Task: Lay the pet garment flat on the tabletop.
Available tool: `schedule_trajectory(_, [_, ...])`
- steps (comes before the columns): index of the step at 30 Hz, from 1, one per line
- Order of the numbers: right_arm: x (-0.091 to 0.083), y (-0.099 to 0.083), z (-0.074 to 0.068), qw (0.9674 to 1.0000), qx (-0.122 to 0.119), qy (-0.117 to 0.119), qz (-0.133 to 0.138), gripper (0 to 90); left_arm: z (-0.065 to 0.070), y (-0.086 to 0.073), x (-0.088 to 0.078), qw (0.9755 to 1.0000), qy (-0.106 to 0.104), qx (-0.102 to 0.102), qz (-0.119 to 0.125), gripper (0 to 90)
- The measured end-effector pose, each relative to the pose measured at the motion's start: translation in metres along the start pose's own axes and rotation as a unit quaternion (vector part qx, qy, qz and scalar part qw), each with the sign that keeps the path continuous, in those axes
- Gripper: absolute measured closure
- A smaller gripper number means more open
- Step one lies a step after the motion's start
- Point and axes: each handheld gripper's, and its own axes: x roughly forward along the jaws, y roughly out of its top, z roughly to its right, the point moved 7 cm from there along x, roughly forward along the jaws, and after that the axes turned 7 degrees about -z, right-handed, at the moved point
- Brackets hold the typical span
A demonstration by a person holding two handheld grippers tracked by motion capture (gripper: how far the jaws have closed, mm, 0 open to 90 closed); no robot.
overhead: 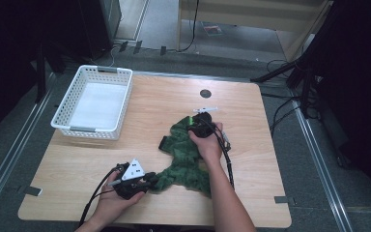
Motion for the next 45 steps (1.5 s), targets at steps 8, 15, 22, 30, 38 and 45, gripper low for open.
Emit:
schedule_trajectory(8, [-0.001,0.007,0.016,0.999,-0.007,0.029,0.032,49.6,-0.008,0.004,0.001,0.9991,-0.009,-0.039,0.018,60.5])
schedule_trajectory(15, [-0.063,-0.003,0.003,0.9921,0.013,0.052,0.113,46.3,-0.011,0.004,-0.01,0.9967,-0.033,-0.059,0.046,55.8])
schedule_trajectory(22, [-0.107,-0.084,-0.024,0.9932,-0.012,0.08,0.083,51.1,-0.01,0.002,-0.007,0.9961,-0.05,-0.062,0.038,70.1])
schedule_trajectory(30, [-0.102,-0.144,-0.041,0.9945,-0.05,0.088,0.024,64.6,-0.008,0.003,-0.004,0.9959,-0.058,-0.062,0.031,78.7])
schedule_trajectory(38, [-0.101,-0.146,-0.025,0.9964,-0.029,0.067,0.044,58.5,-0.01,0.004,-0.006,0.9958,-0.051,-0.06,0.046,64.2])
schedule_trajectory(45, [-0.122,-0.138,-0.011,0.9919,-0.02,0.059,0.111,39.4,-0.022,0.004,-0.024,0.9927,-0.025,-0.071,0.094,41.5])
